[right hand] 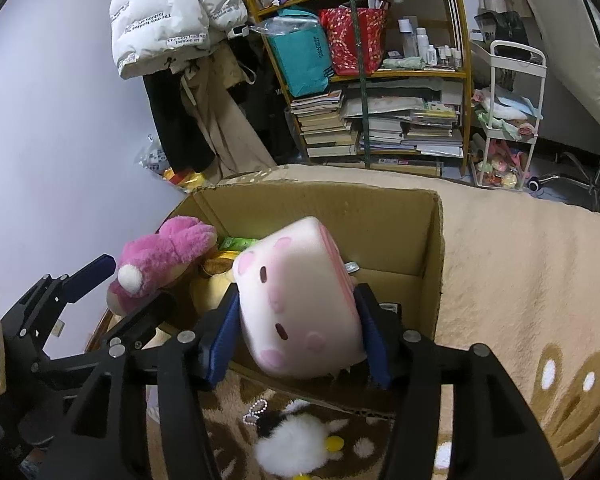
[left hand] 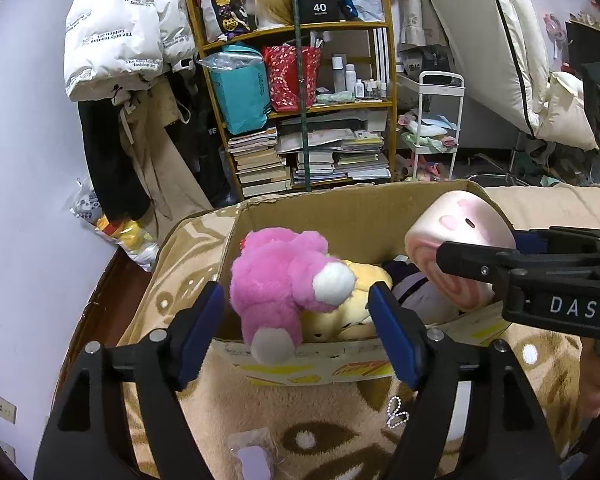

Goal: Organize soft objects
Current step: 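Open the left tool releasing the bear in the box while the right tool releases the roll plush, then move the left tool to the lilac packet while the right tool approaches the white chick plush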

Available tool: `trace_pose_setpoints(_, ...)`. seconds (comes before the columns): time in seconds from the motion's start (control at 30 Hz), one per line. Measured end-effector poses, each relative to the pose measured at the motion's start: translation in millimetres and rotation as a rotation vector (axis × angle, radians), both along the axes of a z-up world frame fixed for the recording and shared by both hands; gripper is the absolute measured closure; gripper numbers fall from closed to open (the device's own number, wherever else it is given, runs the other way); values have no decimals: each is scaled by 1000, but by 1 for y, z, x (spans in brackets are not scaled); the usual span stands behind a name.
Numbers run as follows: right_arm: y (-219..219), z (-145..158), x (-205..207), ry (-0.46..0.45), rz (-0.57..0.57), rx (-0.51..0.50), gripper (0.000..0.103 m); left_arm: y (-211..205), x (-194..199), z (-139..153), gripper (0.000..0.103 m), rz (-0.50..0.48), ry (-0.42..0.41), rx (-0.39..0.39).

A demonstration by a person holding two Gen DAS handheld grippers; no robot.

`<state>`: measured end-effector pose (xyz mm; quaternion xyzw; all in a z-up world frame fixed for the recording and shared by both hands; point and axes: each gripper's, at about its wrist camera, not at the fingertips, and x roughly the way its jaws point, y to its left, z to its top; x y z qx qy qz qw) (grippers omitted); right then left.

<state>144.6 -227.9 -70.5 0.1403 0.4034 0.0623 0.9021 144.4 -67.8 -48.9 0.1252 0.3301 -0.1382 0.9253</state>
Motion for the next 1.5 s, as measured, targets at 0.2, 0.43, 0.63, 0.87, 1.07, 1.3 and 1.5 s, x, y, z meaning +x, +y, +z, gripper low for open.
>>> trace_pose_setpoints(0.2,-5,9,-7,-27,-16,-2,32,4,-5,4,23,-1,-1,-1)
trace_pose_setpoints(0.43,-6,26,-20,-68,-19,-39,20,14,-19,12,13,32,9,-4)
trace_pose_setpoints(0.63,-5,34,-34,-78,-18,-53,11,31,-31,17,8,71,32,-1)
trace_pose_setpoints(0.87,-4,39,-49,-68,-21,-54,5,44,-49,23,7,102,69,36)
trace_pose_setpoints(1.07,2,37,-67,-39,-20,-61,5,55,-62,16,7,137,133,59)
trace_pose_setpoints(1.3,18,22,-77,23,-1,-80,5,61,-77,5,7,151,177,90)
trace_pose_setpoints(1.5,29,8,-76,61,17,-112,5,70,-68,-14,7,184,249,78)
